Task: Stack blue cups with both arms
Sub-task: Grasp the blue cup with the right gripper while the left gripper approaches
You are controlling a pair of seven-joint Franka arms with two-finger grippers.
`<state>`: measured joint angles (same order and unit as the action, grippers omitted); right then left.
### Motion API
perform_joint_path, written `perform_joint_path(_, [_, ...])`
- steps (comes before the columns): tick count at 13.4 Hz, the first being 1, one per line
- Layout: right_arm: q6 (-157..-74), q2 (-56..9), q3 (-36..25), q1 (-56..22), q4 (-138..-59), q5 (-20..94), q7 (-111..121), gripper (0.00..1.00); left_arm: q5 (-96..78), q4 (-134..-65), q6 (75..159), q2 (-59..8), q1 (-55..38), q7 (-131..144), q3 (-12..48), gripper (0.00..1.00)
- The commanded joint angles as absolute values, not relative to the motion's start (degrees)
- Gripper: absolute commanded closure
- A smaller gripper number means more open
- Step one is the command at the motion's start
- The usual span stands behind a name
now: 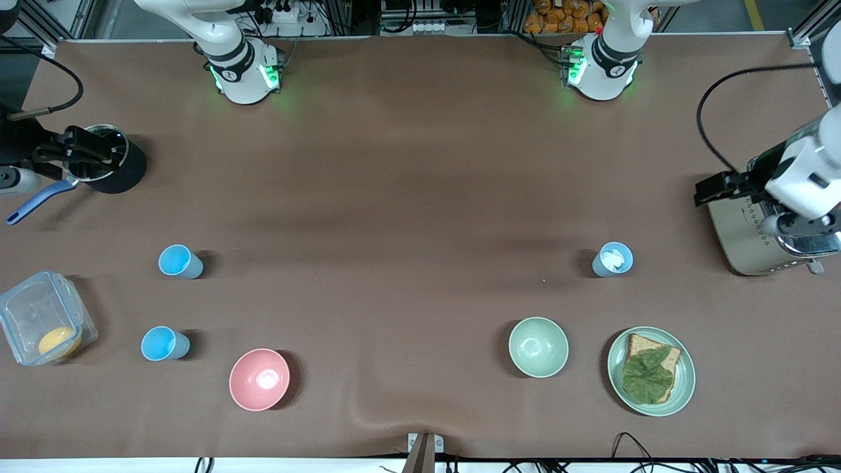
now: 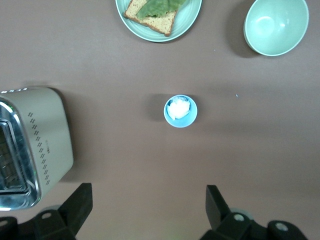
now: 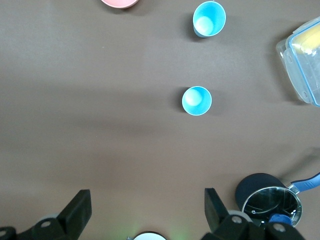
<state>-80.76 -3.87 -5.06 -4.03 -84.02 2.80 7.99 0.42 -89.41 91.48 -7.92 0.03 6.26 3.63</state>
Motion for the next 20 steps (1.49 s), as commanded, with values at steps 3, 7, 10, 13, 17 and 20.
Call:
perform_joint_path(3, [-81.21, -5.7, -5.54, -4.75, -84.29, 2.64, 8.52, 0.0, 0.88, -100.0, 101.14, -5.45, 0.61, 7.03, 3.96, 0.0])
perform_joint_path(7, [-84.1, -12.55, -5.62, -4.22, -85.68, 3.16, 9.49, 0.0, 0.79, -105.01, 106.77, -5.36, 0.62, 7.03, 3.96, 0.0])
perform_joint_path(10, [-89.63, -17.91, -5.8, -3.26, -87.8, 2.03, 9.67, 0.0, 0.79, -108.62, 111.17, -5.36, 0.97, 7.03, 3.96, 0.0])
perform_joint_path(13, [-97.7, -21.61, -5.8, -2.73, -89.73, -2.27, 9.67, 0.0, 0.79, -110.56, 113.72, -6.15, 1.05, 7.03, 3.87, 0.0])
perform_joint_path(17, [-113.96, -22.76, -5.8, 1.22, -98.68, -3.6, 12.38, 0.0, 0.88, -113.38, 117.07, -6.5, 2.55, 6.94, 3.87, 0.0])
perform_joint_path(20, [-121.96, -24.51, -5.71, 3.6, -102.73, -3.52, 14.41, 0.0, 0.88, -113.38, 117.33, -7.38, 2.02, 7.12, 3.96, 0.0])
